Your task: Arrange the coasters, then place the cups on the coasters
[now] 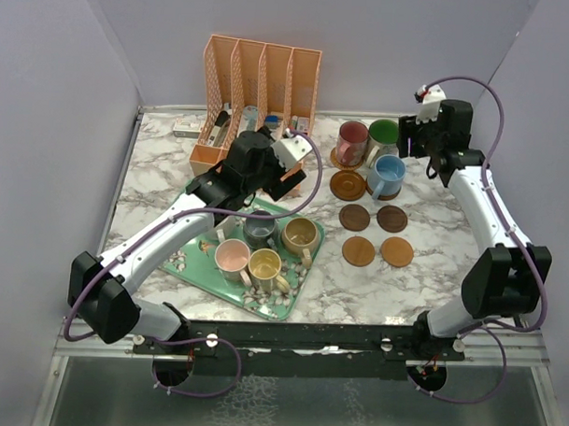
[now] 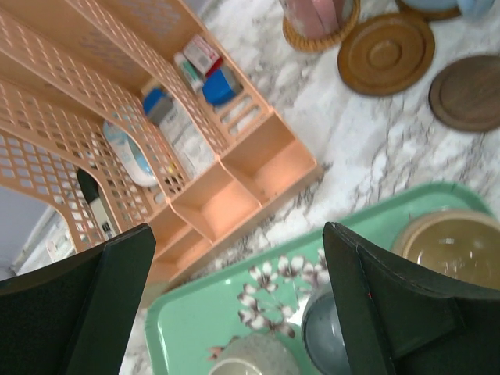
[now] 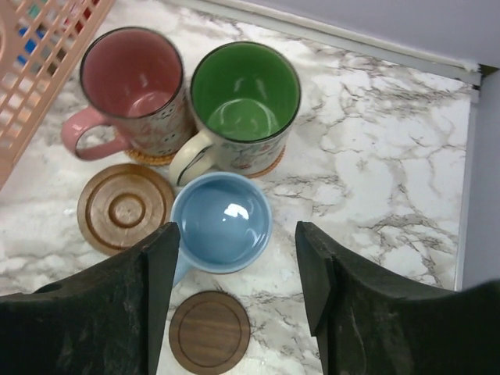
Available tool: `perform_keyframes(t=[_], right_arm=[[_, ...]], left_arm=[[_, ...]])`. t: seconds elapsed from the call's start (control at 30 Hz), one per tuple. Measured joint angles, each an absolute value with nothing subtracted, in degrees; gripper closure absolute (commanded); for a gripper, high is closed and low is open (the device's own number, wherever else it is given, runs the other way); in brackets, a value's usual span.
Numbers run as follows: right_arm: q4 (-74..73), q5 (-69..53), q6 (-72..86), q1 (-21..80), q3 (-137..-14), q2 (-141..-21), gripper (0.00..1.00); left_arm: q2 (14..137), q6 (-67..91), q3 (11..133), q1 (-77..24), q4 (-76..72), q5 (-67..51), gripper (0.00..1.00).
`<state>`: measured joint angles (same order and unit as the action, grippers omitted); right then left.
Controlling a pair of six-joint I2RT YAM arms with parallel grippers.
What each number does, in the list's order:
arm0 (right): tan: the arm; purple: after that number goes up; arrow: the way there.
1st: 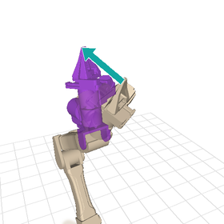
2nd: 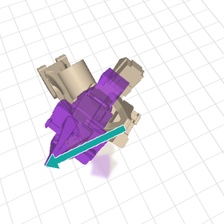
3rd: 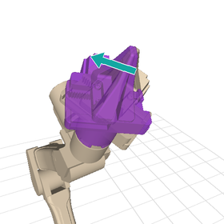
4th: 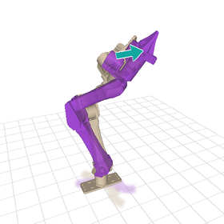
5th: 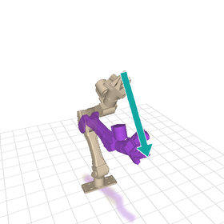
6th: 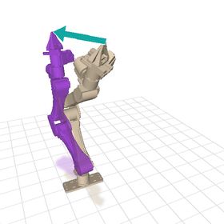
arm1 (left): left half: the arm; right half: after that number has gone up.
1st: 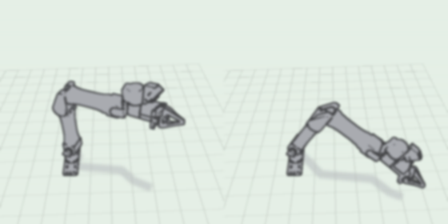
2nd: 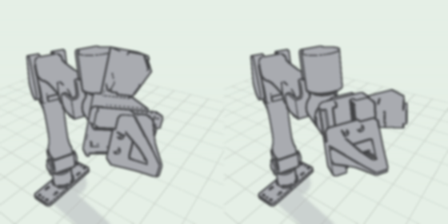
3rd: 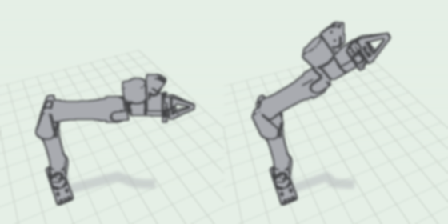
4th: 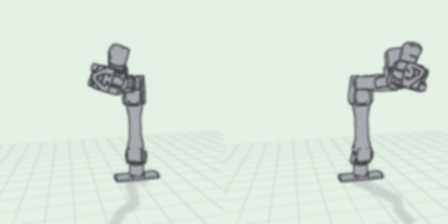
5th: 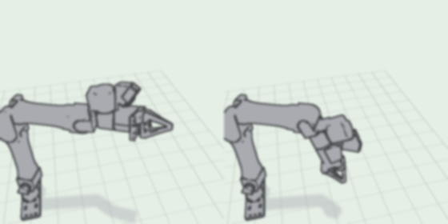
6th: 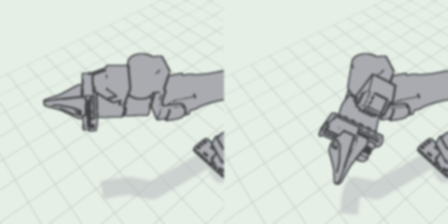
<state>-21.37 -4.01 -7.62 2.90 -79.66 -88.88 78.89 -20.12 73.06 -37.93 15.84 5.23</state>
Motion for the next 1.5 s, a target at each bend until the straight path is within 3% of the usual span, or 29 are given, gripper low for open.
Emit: perform_keyframes(t=[0.23,0.53,0.87,1.1,1.5], right_arm=[[-21.9,-12.7,-11.1,2.9,-72.5,-83.4,0.28],[-21.1,-21.7,-14.4,2.9,-64.5,-73.5,0.26],[-19.0,-25.7,-17.0,2.9,-55.9,-67.4,0.26],[-17.8,-26.9,-17.8,2.9,-55.4,-67.1,0.26],[-17.4,-28.4,-17.9,2.9,-55.2,-67.1,0.26]], left_arm=[[76.9,-22.5,67.0,-36.9,22.3,2.2,0.01],[77.5,-20.6,66.2,-38.0,25.5,-7.0,0.03],[80.0,-19.7,66.2,-39.1,26.9,-8.4,0.05],[78.9,-21.4,65.1,-37.4,29.9,-6.4,0.16],[78.3,-20.0,65.1,-23.3,34.3,-7.7,0.28]])
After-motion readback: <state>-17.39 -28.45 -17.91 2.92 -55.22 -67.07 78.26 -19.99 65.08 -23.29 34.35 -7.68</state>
